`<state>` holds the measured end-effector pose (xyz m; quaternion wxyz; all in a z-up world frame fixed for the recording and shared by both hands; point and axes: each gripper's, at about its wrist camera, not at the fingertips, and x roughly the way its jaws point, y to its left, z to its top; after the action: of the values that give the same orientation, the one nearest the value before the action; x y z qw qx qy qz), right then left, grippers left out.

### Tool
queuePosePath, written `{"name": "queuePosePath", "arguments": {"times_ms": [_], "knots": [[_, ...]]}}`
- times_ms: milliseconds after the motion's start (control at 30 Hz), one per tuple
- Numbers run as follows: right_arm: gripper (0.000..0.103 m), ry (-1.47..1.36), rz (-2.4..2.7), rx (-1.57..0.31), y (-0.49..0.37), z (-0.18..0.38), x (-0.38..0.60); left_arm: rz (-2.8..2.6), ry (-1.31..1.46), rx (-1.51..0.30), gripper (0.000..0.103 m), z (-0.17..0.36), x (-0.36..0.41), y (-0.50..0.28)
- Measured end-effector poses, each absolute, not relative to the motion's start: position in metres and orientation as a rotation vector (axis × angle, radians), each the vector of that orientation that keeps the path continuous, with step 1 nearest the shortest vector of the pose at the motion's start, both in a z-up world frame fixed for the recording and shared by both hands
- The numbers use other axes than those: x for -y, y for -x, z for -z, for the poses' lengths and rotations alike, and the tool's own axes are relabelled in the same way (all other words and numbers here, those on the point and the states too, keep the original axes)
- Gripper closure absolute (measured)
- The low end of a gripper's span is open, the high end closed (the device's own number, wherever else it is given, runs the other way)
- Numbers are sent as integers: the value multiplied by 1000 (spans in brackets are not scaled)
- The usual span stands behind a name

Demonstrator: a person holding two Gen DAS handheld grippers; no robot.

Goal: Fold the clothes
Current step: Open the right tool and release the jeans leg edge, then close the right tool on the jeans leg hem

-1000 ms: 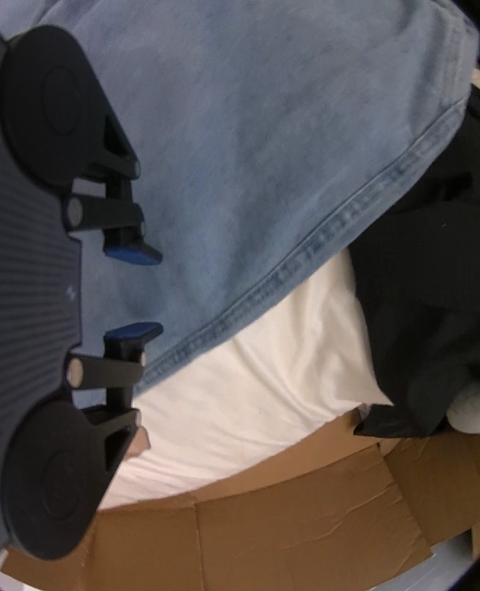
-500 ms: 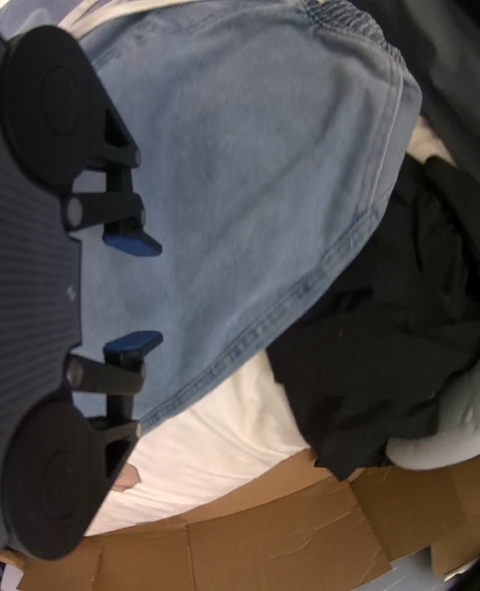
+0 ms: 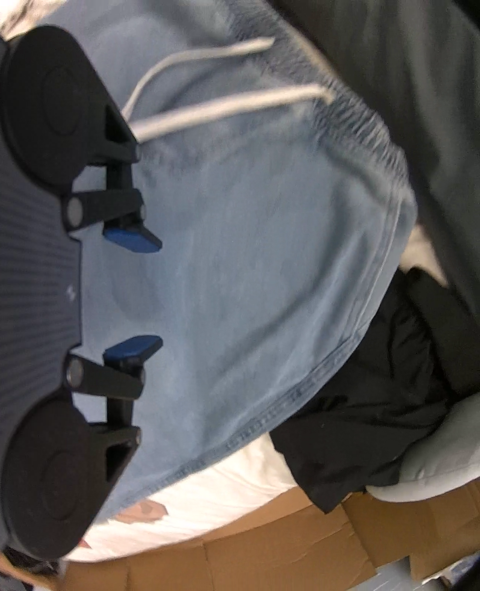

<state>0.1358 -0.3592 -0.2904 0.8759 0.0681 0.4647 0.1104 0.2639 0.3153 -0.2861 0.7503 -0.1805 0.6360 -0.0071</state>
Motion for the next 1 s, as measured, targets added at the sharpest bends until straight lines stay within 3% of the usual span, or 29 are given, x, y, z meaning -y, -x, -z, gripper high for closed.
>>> {"name": "queuePosePath", "arguments": {"times_ms": [300, 400, 667, 700, 767, 800, 833, 1000], "knots": [[57, -140, -367, -984, -149, 287, 314, 12, 381, -1403, 48, 279, -364, -224], [42, -124, -411, -1013, -164, 294, 298, 5, 379, -1411, 48, 281, -379, -207], [43, -61, -484, -1143, -191, 327, 262, -101, 417, -1450, 48, 303, -423, -163], [44, -56, -495, -1159, -193, 329, 260, -119, 422, -1457, 48, 307, -429, -158], [70, -30, -505, -1184, -194, 332, 257, -147, 431, -1468, 48, 313, -438, -147], [92, -18, -507, -1194, -193, 332, 257, -157, 433, -1473, 48, 316, -443, -143], [98, -13, -511, -1199, -191, 330, 258, -170, 437, -1477, 48, 318, -446, -138], [100, 62, -557, -1175, -164, 303, 265, -209, 435, -1485, 48, 322, -462, -120]]}}
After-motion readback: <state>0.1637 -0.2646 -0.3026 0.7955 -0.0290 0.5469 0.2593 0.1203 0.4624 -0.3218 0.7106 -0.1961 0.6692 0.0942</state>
